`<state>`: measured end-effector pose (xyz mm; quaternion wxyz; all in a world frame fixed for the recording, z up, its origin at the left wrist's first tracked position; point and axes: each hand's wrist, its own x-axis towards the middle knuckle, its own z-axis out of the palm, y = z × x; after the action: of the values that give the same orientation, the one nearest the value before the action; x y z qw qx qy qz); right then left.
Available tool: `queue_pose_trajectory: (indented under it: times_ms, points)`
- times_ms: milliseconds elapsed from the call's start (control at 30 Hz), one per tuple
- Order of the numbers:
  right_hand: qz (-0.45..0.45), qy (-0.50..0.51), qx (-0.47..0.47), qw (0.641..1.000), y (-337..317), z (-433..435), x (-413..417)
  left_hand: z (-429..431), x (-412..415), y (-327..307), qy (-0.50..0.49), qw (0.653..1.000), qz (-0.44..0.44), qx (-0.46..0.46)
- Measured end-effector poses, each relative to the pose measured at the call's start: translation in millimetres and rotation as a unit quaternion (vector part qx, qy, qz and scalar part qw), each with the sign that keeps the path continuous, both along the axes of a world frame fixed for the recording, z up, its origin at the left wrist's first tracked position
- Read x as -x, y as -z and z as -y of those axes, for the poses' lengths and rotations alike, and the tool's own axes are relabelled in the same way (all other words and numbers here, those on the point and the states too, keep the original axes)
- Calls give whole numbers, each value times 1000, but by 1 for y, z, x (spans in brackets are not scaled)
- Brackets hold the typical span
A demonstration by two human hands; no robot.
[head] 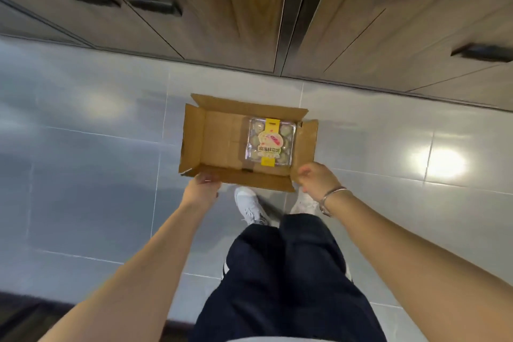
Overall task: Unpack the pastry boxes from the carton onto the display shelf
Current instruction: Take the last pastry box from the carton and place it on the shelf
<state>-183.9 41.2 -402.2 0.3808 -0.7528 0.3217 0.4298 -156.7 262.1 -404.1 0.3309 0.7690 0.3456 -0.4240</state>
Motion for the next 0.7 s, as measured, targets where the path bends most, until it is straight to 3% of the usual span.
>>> queue_pose_trajectory:
  times_ms: [233, 367, 600, 700]
  points:
    - [-13, -41, 46, 998, 126, 1, -15, 16, -22, 132, 121, 992, 17, -26]
    - [-23, -61, 45, 997, 214, 4, -17, 31, -23, 226, 76, 997, 28, -12]
    - [-41, 36, 43, 998, 364, 4, -26, 46, -27, 367, 76, 997, 25, -17]
    - [-94, 56, 52, 993, 417, 0, -33, 46, -36, 419, 50, 998, 23, -18]
